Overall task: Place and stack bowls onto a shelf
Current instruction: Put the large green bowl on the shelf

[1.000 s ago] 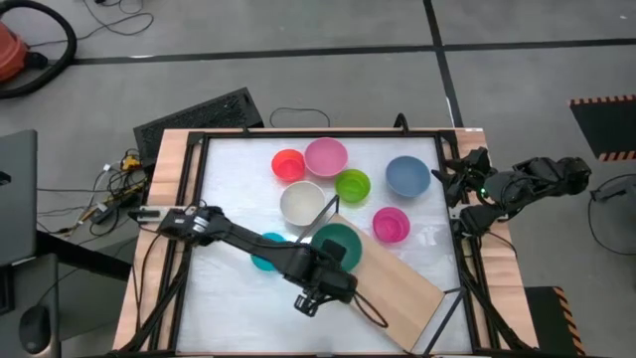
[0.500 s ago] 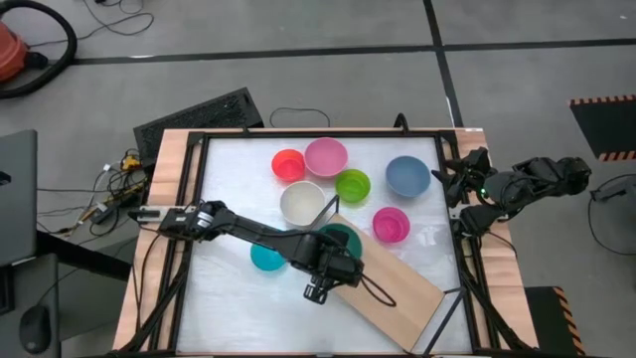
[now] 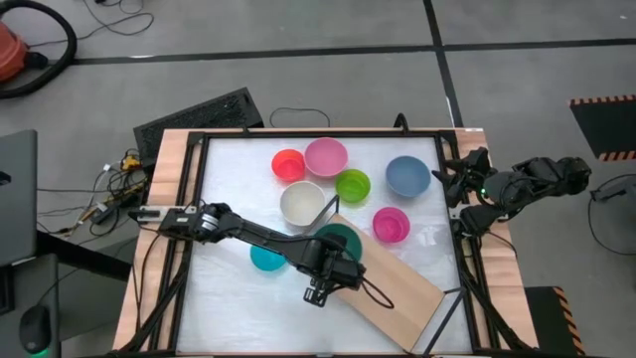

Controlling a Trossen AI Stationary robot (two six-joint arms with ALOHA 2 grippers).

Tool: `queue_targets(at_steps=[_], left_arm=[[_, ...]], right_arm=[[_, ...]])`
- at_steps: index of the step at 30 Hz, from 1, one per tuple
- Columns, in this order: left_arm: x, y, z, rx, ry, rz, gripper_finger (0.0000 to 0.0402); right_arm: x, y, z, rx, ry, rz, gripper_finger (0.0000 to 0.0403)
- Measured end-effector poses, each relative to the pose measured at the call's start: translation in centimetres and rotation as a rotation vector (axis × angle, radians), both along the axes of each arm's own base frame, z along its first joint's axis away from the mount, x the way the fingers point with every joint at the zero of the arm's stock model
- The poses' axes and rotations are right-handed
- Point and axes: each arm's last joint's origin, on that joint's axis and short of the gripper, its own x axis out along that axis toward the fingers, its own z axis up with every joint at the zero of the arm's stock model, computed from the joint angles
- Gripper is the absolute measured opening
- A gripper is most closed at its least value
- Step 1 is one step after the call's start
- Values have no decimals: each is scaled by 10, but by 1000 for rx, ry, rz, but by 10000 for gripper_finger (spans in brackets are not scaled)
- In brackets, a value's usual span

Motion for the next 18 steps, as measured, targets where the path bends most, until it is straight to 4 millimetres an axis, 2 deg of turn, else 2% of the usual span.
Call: queue_targets(at_steps=[3, 7, 13, 18], left_arm=[[2, 0, 1, 12, -31, 25, 95], [2, 1, 1, 7, -29, 46, 16], [8, -3, -9, 2, -41, 40, 3], [15, -15, -2, -45, -127, -51, 1]], right_arm=[[0, 0, 0, -1, 5, 0, 221], [0, 0, 0, -2, 5, 0, 221], [0, 0, 0, -2, 5, 0, 221], [0, 0, -1, -3, 9, 0, 221]])
